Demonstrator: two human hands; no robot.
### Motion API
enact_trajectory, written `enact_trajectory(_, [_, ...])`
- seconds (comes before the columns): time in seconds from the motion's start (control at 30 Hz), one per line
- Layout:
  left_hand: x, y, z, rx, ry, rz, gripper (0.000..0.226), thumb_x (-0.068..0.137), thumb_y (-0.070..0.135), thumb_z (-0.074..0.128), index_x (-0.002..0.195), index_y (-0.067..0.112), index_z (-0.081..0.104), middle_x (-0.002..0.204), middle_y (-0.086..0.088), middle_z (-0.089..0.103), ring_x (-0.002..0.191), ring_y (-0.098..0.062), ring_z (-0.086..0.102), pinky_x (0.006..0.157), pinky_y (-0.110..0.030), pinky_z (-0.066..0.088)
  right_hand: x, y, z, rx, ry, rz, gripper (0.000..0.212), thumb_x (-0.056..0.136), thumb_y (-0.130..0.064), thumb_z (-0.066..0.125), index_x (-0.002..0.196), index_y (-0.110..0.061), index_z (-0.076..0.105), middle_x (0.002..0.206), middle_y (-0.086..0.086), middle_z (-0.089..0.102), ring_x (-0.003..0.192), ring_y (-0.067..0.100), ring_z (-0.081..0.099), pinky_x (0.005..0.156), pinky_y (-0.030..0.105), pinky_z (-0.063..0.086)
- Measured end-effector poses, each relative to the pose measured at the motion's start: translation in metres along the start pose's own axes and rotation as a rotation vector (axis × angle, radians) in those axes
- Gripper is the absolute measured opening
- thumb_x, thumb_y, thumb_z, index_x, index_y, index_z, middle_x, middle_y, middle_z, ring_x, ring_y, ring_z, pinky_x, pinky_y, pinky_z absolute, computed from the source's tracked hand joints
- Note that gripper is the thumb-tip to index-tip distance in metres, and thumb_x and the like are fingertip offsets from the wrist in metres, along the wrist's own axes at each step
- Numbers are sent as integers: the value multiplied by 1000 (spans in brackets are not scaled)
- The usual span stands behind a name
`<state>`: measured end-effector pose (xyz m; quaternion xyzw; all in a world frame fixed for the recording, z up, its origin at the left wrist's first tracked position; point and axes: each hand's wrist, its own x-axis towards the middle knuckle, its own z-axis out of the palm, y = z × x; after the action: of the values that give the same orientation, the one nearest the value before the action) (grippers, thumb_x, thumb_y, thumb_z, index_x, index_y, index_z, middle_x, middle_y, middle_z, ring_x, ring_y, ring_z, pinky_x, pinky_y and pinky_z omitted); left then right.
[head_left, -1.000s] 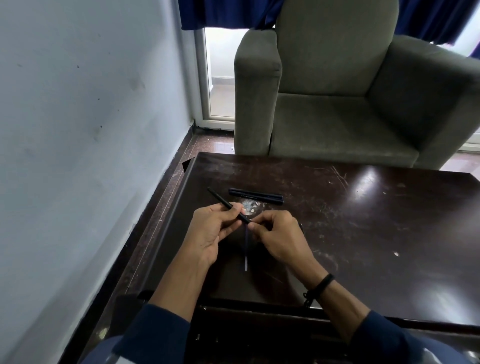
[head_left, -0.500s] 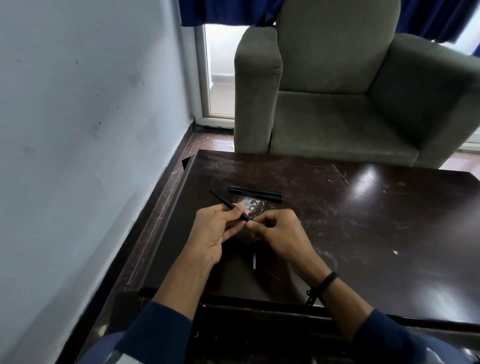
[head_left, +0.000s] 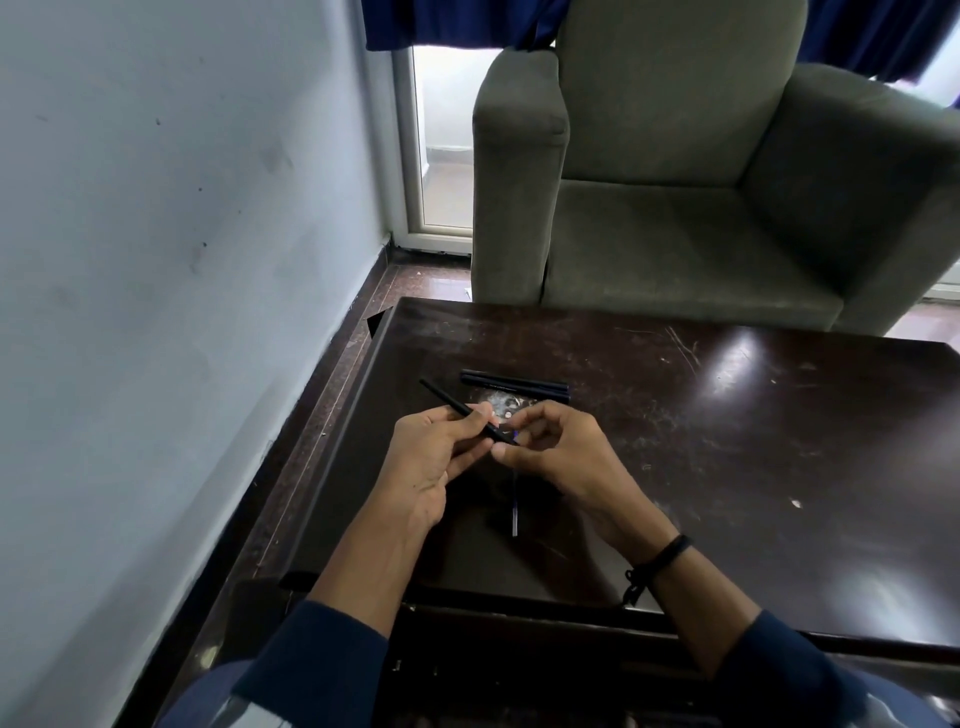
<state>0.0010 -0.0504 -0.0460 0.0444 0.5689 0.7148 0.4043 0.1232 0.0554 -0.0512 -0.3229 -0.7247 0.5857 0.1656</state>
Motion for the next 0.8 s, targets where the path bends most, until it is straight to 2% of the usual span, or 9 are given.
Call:
enact_trajectory(0.1, [0,1,0,-5,4,2,13,87,5,75,97,-4,76,89,-10,78,87,-17,74,68,-22,60,-2,-1,2,75,-10,1,9,93,-23,75,98,-15,76,82,6,77,71,14,69,70,28,56])
enact_trajectory(0.17, [0,1,1,-7,6,-8,12,87,5,75,95,-2,76,90,-11,77,86,-17,74,68,-22,60,-1,1,2,52,19,-29,1,92,-15,76,93,-15,76,83,8,77,73,16,69,74,34,59])
enact_trajectory(0.3, [-1,1,1,-11,5,-20,12,87,6,74,96,-2,76,93,-12,78,86,-18,74,68,-23,61,2,4,2,-1,22,-38,35,75,-20,90,103,-26,69,93,-2,69,81,13,67,79,34,59])
enact_trajectory(0.37, [-1,1,1,-5,2,-14,13,87,7,75,96,-3,76,91,-12,78,87,-18,74,68,-22,60,0,4,3,65,27,-36,25,84,-24,84,106,-24,71,91,1,73,79,16,70,74,30,59])
enact_trajectory(0.47, [-2,1,1,-6,-1,-22,8,87,7,75,91,0,77,89,-11,78,85,-17,74,67,-22,60,0,3,4,72,56,-57,2,92,-15,76,94,-16,76,84,5,75,75,18,70,72,33,60])
enact_trajectory(0.6, [-2,2,2,-1,-6,-22,14,88,8,74,97,-3,76,93,-14,78,86,-18,75,67,-22,60,2,3,2,65,38,-80,36,77,-22,90,107,-28,70,99,-2,70,83,18,69,79,38,62])
enact_trajectory(0.67, [-2,2,2,-5,-11,-21,12,88,8,74,95,-2,76,91,-12,78,85,-17,75,67,-22,59,0,2,3,102,50,-70,28,85,-24,83,109,-23,71,98,5,74,82,22,72,74,34,61])
enact_trajectory(0.73, [-4,2,2,-5,-16,-27,9,87,8,75,92,0,77,91,-11,78,86,-17,75,67,-22,60,-1,1,3,105,62,-86,12,90,-13,78,101,-16,73,90,8,75,75,21,71,69,31,60])
enact_trajectory(0.8, [-5,3,3,10,-21,-30,10,88,8,74,94,1,77,95,-13,79,89,-20,75,70,-24,61,1,2,3,57,31,-107,24,83,-10,84,100,-22,72,91,1,70,76,15,69,73,35,63])
